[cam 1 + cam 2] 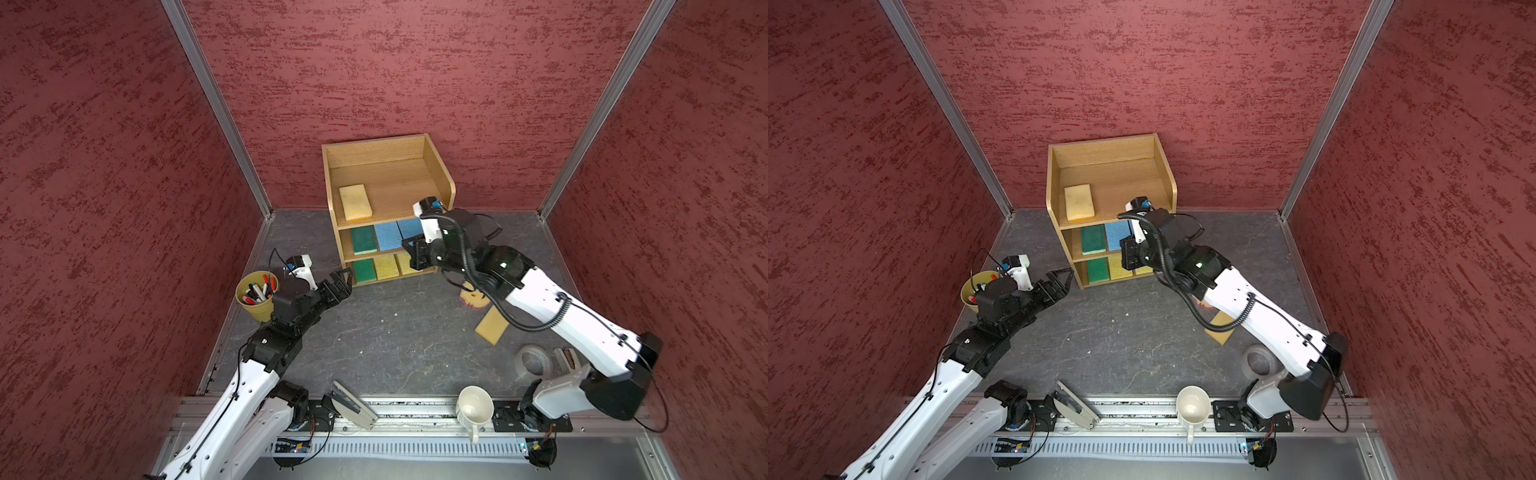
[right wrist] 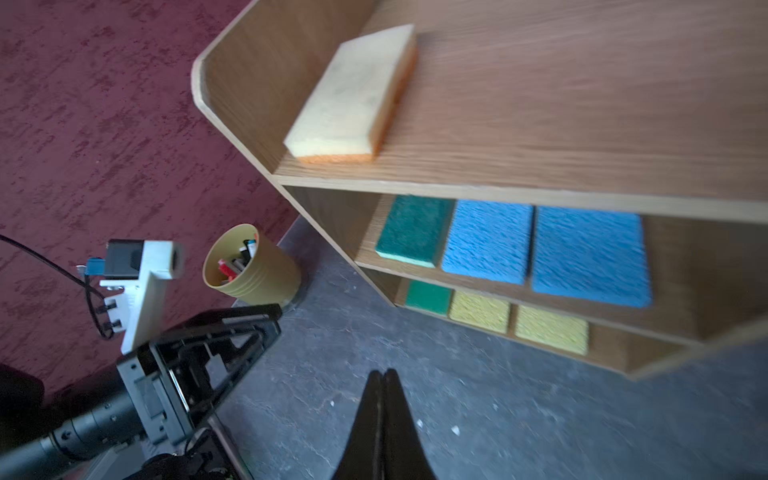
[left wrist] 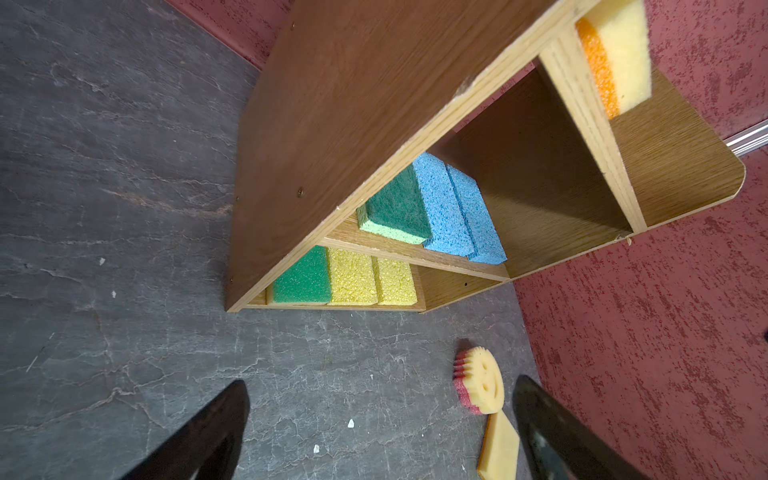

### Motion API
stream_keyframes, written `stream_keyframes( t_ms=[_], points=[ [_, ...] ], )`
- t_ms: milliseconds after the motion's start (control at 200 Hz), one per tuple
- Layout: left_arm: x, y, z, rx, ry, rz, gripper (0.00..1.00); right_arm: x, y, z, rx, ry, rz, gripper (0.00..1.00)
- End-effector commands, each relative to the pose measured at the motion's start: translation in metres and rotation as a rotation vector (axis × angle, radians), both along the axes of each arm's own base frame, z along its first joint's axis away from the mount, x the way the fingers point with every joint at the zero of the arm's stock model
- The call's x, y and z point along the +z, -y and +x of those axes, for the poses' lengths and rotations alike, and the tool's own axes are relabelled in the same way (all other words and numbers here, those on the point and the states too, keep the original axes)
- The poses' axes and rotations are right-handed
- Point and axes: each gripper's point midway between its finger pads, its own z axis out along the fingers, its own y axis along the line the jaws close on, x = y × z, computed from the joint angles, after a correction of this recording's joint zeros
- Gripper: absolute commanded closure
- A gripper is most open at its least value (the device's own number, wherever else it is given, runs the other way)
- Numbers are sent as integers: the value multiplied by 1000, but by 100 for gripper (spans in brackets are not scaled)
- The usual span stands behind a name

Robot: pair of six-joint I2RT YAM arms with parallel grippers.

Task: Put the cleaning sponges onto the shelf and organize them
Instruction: 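Withdraw the right gripper and lower it onto the second yellow sponge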

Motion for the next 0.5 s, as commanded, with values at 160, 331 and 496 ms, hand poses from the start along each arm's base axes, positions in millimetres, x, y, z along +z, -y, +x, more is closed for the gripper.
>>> stream_keyframes(
  t_ms=[160, 331, 496],
  points=[
    [33, -4, -7, -23, 136, 9, 0, -105, 148, -14, -409, -216, -90, 72],
    [53, -2, -17, -59, 226, 1, 0, -178, 205, -18, -549, -373, -120, 60],
    [55, 4, -20, -99, 245, -7, 0, -227, 231, -7, -586, -488, -44, 54]
  ],
)
